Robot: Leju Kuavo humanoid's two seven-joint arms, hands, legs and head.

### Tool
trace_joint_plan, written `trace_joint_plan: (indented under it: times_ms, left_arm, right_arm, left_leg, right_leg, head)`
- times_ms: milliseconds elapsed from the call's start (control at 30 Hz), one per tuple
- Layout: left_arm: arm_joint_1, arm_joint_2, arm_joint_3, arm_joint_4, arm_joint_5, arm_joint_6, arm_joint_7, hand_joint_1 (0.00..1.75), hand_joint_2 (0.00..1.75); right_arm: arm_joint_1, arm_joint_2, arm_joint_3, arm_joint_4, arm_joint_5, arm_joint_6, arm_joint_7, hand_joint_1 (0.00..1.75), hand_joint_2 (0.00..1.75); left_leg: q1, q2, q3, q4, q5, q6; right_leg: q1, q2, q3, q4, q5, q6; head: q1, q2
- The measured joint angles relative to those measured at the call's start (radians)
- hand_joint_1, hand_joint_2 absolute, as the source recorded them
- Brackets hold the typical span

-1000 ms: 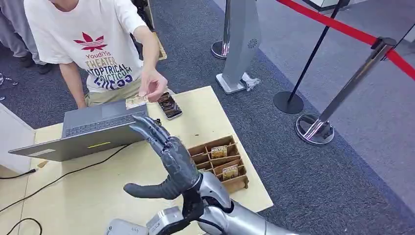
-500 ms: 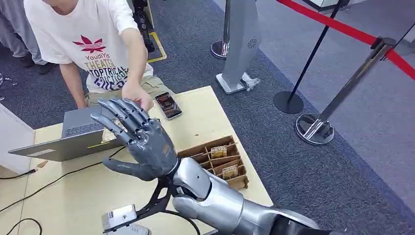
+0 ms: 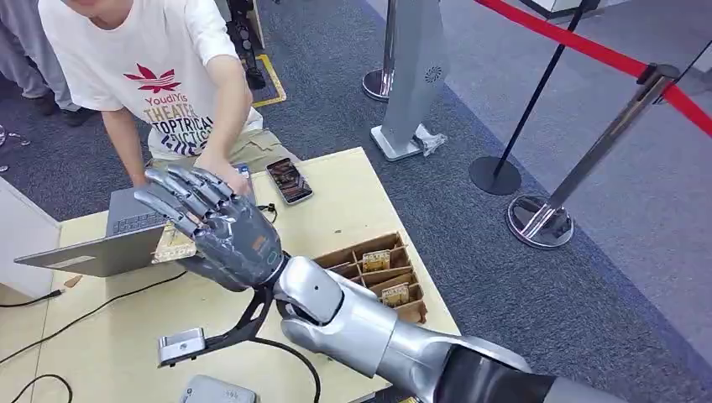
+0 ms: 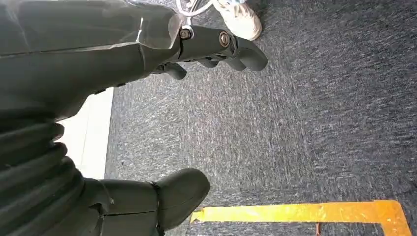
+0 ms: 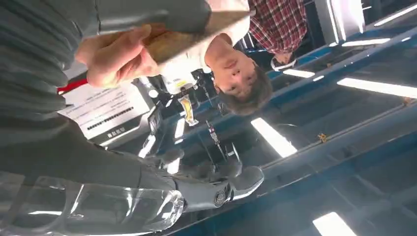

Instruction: Pass the card to the sensor for recognition and then transmit it.

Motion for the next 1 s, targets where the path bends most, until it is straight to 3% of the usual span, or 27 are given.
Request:
trace_joint_plan:
  times_ms: [400, 700, 900, 1000]
  left_arm:
    - [0.002, 0.000, -0.016, 0.000, -0.013, -0.007, 0.005, 0.00, 1.75]
    - [0.001, 0.001, -0.026, 0.000, -0.016, -0.010, 0.007, 0.00, 1.75]
    - [0.002, 0.002, -0.028, 0.000, -0.004, -0.009, 0.006, 0.00, 1.75]
    - [0.003, 0.002, -0.028, 0.000, 0.006, -0.008, 0.004, 0.00, 1.75]
  right_arm:
    - [0.001, 0.005, -0.002, 0.015, 0.002, 0.000, 0.000, 1.69, 1.75]
    - [0.008, 0.005, -0.007, 0.015, 0.008, 0.000, -0.001, 1.75, 1.75]
    - [0.019, 0.005, -0.007, -0.014, -0.129, 0.006, -0.056, 1.75, 1.75]
    - [0.034, 0.005, -0.005, -0.065, -0.227, 0.046, -0.081, 1.75, 1.75]
  left_leg:
    - [0.000, 0.000, 0.000, 0.000, 0.000, 0.000]
    - [0.000, 0.000, 0.000, 0.000, 0.000, 0.000]
    - [0.000, 0.000, 0.000, 0.000, 0.000, 0.000]
    - [0.000, 0.000, 0.000, 0.000, 0.000, 0.000]
  right_leg:
    - [0.000, 0.000, 0.000, 0.000, 0.000, 0.000]
    - [0.000, 0.000, 0.000, 0.000, 0.000, 0.000]
    - [0.000, 0.000, 0.000, 0.000, 0.000, 0.000]
    - [0.000, 0.000, 0.000, 0.000, 0.000, 0.000]
  head:
    - [0.000, 0.000]
    - [0.000, 0.000]
    - [0.000, 0.000]
    - [0.000, 0.000]
